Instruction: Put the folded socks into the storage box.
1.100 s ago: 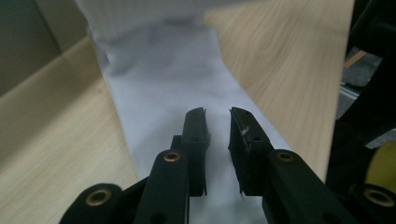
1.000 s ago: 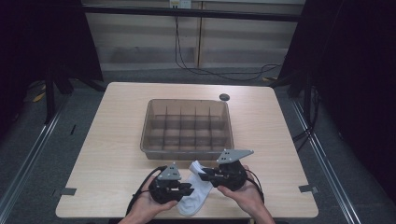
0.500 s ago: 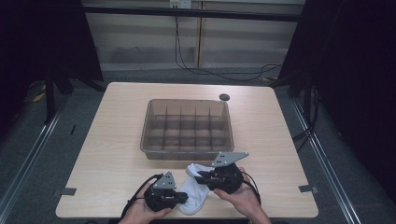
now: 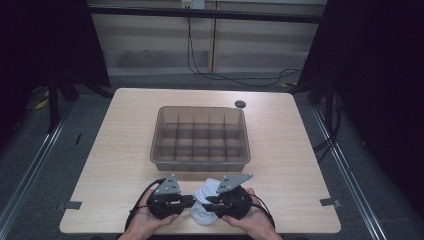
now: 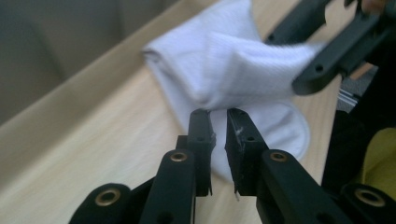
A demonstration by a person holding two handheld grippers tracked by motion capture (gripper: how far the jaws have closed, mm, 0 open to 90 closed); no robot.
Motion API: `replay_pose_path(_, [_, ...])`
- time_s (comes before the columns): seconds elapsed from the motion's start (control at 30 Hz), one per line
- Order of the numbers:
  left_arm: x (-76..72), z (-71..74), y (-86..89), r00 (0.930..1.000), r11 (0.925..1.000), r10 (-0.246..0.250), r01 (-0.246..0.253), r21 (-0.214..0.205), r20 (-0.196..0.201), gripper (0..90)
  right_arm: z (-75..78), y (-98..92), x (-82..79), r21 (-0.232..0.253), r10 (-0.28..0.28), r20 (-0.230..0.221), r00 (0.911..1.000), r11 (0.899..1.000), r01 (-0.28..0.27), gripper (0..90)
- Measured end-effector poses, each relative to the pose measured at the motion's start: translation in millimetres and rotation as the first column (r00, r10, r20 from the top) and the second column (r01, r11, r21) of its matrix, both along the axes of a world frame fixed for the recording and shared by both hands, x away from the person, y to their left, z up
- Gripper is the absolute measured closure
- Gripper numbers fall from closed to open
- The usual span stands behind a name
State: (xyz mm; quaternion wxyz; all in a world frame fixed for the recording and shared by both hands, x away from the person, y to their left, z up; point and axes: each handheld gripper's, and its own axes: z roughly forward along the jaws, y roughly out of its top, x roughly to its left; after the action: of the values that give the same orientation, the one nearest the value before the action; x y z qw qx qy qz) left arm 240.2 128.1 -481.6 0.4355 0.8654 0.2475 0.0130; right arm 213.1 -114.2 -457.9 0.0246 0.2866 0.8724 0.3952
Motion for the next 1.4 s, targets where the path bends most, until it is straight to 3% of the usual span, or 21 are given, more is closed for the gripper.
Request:
replay_pose_path(0.17, [7.4, 3.9, 11.7, 0.9987, 0.9987, 0.049, -0.049, -0.016, 0.007, 80.5, 0.0, 0.2, -0.2, 0.02, 0.02, -0.02, 0.9996, 1.0, -0.019, 60.7])
replay_pose_path(0.3, [8.5, 7.6, 11.2, 0.9983, 0.9981, 0.056, -0.055, -0.026, 0.019, 78.9, 3.9, -7.9, 4.1, 0.084, -0.013, -0.025, 0.9996, 0.996, 0.015, 55.8])
replay_pose_path(0.47, [2.5, 11.6, 0.8, 0.9999, 0.9988, 0.013, -0.012, -0.047, 0.012, 77.6, 7.0, -28.1, 12.0, 0.102, -0.1, -0.015, 0.9949, 0.99, 0.101, 63.5])
replay_pose_path(0.63, [-9.8, 8.0, -24.1, 0.997, 0.9964, -0.077, 0.077, -0.033, 0.005, 77.6, -0.1, -47.1, 27.2, 0.043, -0.209, -0.003, 0.9778, 0.977, 0.209, 69.7])
replay_pose_path(0.8, [-18.9, -6.4, -40.4, 0.9921, 0.9916, -0.125, 0.125, 0.032, -0.004, 78.8, -9.5, -43.9, 39.6, 0.026, -0.218, -0.016, 0.9758, 0.976, 0.218, 72.6])
replay_pose_path(0.87, [-20.2, -9.5, -41.7, 0.9918, 0.9911, -0.128, 0.128, 0.037, -0.003, 79.0, -13.7, -40.1, 40.4, -0.028, -0.219, 0.002, 0.9758, 0.975, 0.219, 72.6])
replay_pose_path(0.97, [-19.4, -11.5, -39.8, 0.9917, 0.9912, -0.127, 0.128, 0.034, -0.017, 79.0, -23.4, -39.6, 41.1, -0.051, -0.197, -0.016, 0.9802, 0.979, 0.196, 70.0])
replay_pose_path(1.1, [-16.7, -7.4, -37.5, 0.9914, 0.9912, -0.128, 0.129, 0.03, -0.025, 78.3, -31.6, -37.4, 41.0, -0.079, -0.211, -0.01, 0.9775, 0.975, 0.209, 63.2])
replay_pose_path(1.27, [-4.1, 0.6, -42.8, 0.9937, 0.9948, -0.102, 0.102, 0.001, -0.048, 78.2, -31.7, -33.7, 41.0, -0.069, -0.206, -0.024, 0.9783, 0.977, 0.204, 51.7])
replay_pose_path(1.4, [6.4, -8.0, -48.7, 0.9935, 0.9959, -0.087, 0.089, 0.016, -0.072, 78.8, -27.9, -32.8, 43.5, -0.052, -0.21, -0.027, 0.9774, 0.977, 0.208, 44.0])
